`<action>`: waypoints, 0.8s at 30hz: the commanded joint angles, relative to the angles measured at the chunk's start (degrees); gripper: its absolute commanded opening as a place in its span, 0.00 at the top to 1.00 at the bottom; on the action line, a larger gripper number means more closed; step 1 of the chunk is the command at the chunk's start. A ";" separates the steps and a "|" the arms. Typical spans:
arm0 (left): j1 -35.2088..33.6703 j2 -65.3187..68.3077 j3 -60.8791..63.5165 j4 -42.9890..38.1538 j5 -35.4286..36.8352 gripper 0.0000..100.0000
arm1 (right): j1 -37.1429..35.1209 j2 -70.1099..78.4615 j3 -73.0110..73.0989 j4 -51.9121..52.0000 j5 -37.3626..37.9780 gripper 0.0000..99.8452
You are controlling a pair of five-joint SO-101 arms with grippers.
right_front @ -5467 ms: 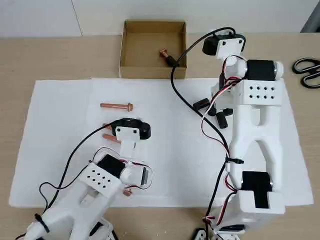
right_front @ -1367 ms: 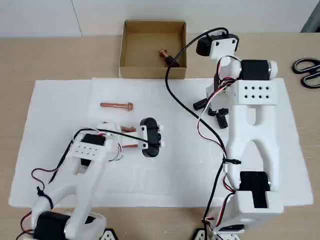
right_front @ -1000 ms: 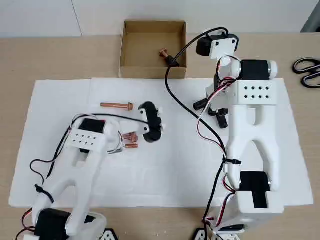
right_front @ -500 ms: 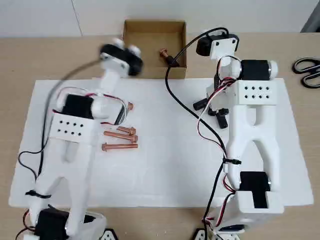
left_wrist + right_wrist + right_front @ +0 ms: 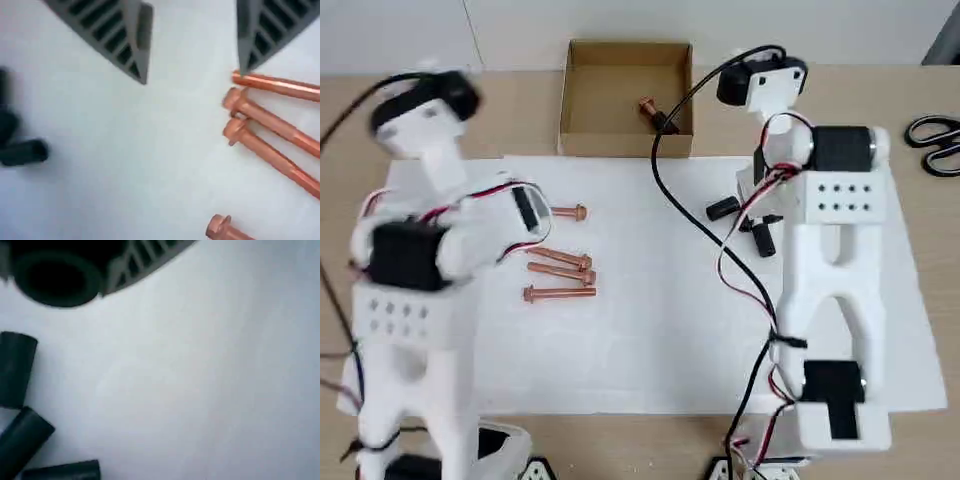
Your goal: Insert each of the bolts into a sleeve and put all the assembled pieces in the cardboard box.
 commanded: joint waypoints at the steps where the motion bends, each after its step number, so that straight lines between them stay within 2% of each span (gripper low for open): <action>1: -0.53 -3.52 3.82 -0.79 3.78 0.88 | 0.13 -3.65 -0.44 -0.31 -0.53 1.00; 4: -0.09 -3.08 11.38 -1.05 4.04 0.88 | 0.13 -3.74 -0.44 -0.22 -0.53 1.00; 6: -0.18 -2.11 18.07 -4.22 6.59 0.88 | 0.13 -3.65 -0.35 -0.22 -0.53 1.00; 10: -0.26 0.88 31.69 -13.45 20.31 0.88 | 0.13 -3.65 -0.35 -0.22 -0.53 1.00; 14: -0.09 2.37 39.69 -26.02 27.96 0.89 | 0.13 -3.65 -0.35 -0.13 -0.53 1.00; 20: -0.09 2.64 47.34 -37.36 30.77 0.89 | 0.13 -3.65 -0.35 -0.13 -0.53 1.00; 24: -0.09 2.64 50.24 -40.35 30.77 0.89 | 0.13 -3.65 -0.35 -0.13 -0.53 1.00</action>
